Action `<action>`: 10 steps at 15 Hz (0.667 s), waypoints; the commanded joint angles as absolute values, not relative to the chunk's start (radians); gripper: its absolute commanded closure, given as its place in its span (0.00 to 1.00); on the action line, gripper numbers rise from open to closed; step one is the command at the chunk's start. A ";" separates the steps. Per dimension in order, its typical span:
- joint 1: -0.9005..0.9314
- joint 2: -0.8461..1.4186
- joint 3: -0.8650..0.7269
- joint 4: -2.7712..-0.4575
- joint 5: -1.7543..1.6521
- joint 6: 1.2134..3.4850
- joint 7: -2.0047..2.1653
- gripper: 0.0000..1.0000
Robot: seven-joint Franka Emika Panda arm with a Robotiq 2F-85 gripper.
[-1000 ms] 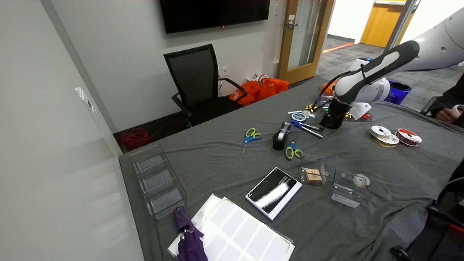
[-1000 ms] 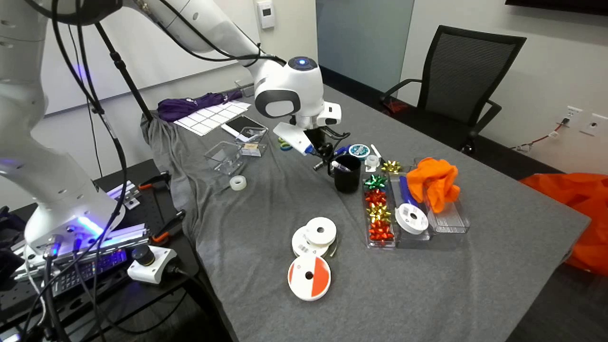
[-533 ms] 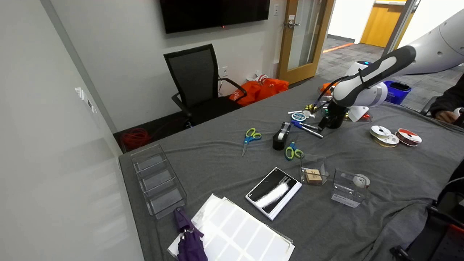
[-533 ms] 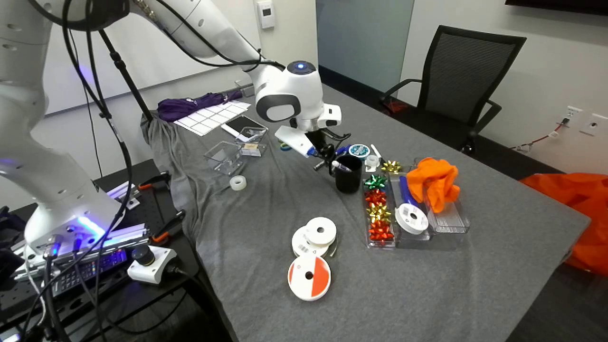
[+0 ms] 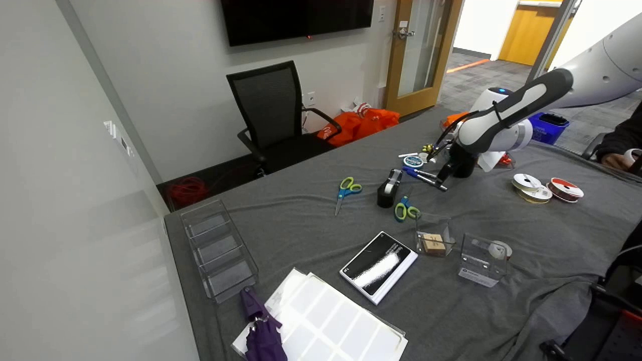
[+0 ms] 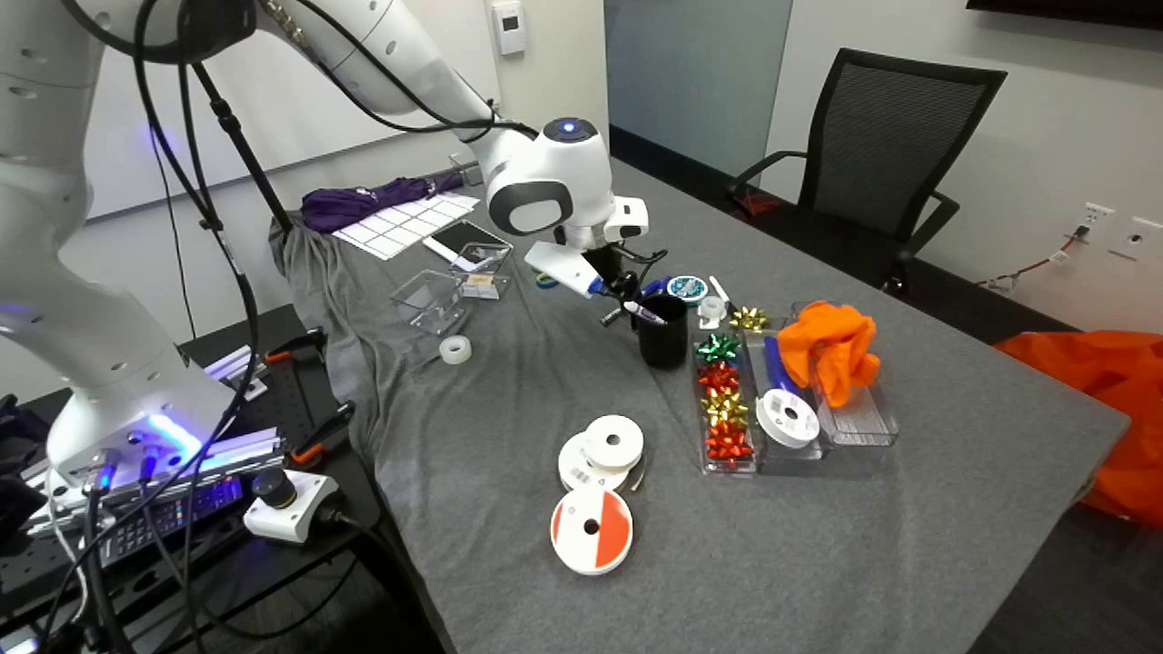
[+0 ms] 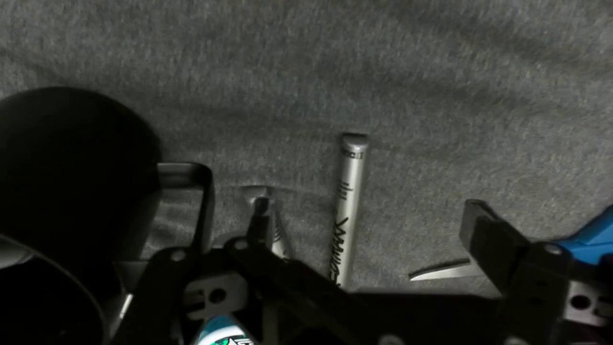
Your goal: Put the marker into the clear box
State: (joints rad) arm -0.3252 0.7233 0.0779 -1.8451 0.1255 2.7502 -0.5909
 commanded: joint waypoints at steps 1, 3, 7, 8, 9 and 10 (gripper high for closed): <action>-0.338 0.737 0.097 -1.853 0.101 2.774 -0.562 0.00; -0.342 0.733 0.104 -1.855 0.105 2.762 -0.549 0.00; -0.356 0.712 0.120 -1.865 0.113 2.725 -0.533 0.00; -0.360 0.709 0.124 -1.868 0.115 2.721 -0.531 0.00; -0.364 0.709 0.129 -1.869 0.117 2.724 -0.531 0.00; -0.365 0.712 0.131 -1.868 0.117 2.729 -0.529 0.00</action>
State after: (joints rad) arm -0.3325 0.7279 0.1015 -1.8472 0.1225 2.7418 -0.5346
